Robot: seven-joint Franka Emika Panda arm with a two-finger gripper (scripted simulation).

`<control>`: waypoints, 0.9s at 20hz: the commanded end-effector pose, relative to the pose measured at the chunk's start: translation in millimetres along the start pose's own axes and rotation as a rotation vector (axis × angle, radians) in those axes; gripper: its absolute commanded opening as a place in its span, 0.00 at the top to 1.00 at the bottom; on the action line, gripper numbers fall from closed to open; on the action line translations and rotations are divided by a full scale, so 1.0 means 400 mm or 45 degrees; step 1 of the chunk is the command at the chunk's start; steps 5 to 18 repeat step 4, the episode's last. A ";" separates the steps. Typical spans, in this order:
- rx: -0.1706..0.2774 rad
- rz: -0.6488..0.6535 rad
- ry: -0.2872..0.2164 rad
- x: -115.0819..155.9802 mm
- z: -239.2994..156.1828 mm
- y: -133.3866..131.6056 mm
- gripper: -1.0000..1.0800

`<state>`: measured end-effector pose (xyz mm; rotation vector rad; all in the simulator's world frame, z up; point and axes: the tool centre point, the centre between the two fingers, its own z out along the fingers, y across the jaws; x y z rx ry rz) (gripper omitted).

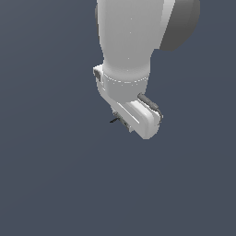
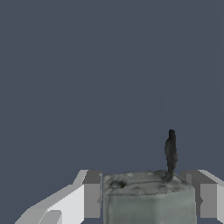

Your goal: Pick up the object and move it to a goal position.

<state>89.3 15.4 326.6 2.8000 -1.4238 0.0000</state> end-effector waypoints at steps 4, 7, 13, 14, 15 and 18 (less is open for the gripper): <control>0.001 0.000 0.000 0.002 -0.009 -0.006 1.00; 0.001 0.000 0.000 0.002 -0.009 -0.006 1.00; 0.001 0.000 0.000 0.002 -0.009 -0.006 1.00; 0.001 0.000 0.000 0.002 -0.009 -0.006 1.00; 0.001 0.000 0.000 0.002 -0.009 -0.006 1.00; 0.001 0.000 0.000 0.002 -0.009 -0.006 1.00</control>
